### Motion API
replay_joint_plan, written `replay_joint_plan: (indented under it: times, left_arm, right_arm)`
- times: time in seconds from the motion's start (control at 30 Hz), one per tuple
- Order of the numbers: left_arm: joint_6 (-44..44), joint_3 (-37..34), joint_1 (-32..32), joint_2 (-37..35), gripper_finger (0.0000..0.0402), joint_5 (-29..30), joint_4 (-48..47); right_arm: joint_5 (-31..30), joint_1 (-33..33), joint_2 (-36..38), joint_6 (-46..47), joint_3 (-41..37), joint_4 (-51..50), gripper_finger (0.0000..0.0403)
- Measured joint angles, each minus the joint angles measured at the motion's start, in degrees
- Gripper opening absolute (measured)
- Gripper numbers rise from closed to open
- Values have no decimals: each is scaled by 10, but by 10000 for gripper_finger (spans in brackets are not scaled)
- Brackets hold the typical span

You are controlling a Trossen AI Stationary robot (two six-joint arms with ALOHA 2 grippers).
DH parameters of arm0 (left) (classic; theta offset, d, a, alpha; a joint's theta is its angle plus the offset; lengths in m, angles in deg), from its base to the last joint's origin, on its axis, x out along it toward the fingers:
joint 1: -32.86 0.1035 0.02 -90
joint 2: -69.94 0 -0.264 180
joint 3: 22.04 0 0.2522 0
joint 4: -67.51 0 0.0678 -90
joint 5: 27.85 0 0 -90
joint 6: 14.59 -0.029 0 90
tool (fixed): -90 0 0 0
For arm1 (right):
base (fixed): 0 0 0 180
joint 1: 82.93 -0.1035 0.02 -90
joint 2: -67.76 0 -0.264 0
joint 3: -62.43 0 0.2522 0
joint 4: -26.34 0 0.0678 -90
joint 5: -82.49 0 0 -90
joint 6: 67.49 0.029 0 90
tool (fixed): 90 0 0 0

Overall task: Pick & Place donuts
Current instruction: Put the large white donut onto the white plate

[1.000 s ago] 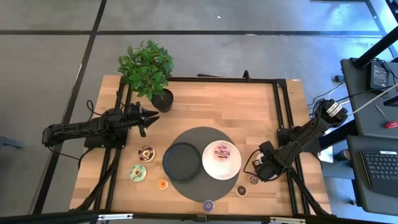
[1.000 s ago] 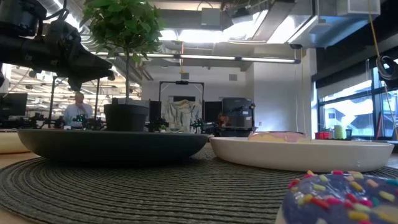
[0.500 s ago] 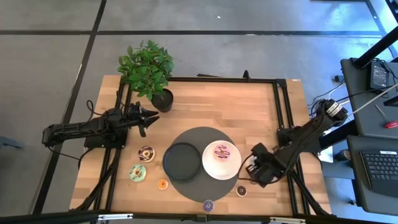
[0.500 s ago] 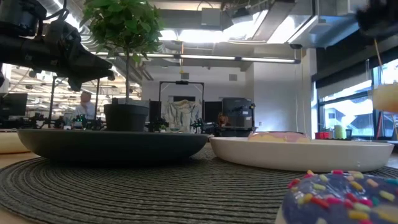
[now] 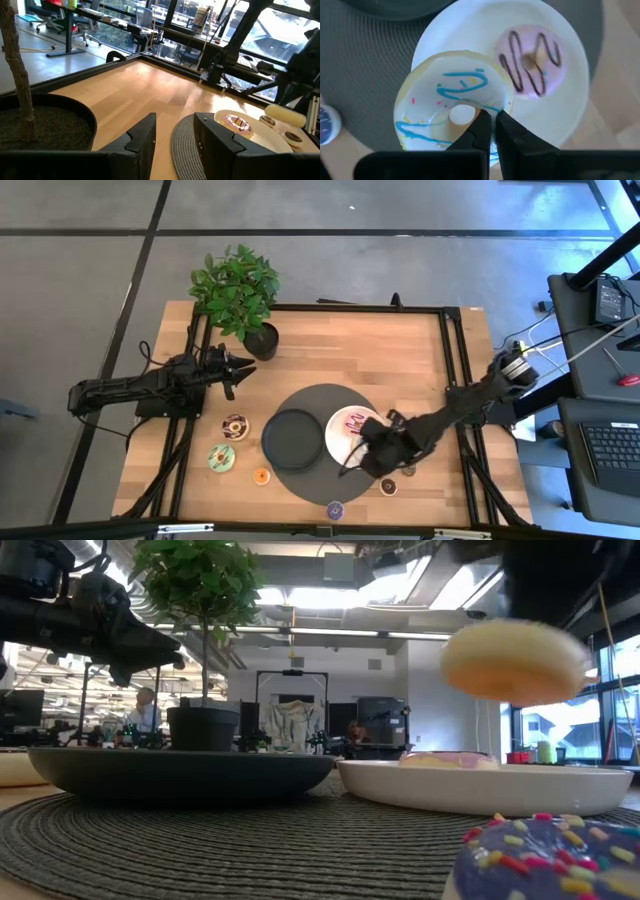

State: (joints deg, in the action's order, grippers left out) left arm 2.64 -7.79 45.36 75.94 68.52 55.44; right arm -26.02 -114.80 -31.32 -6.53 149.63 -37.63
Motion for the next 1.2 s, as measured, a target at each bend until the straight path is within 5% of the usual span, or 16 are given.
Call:
replay_joint_plan:
  times: [0.47, 0.93, 1.2]
  left_arm:
    - [0, 0, 0, 0, 127, 0, 0]
    - [0, 0, 0, 0, 127, 0, 0]
    - [0, 0, 0, 0, 127, 0, 0]
  right_arm:
    - [52, 25, -96, -28, 38, -5, 22]
    - [48, 25, -105, -29, 38, -1, 24]
    - [49, 25, -105, -30, 38, -1, 60]
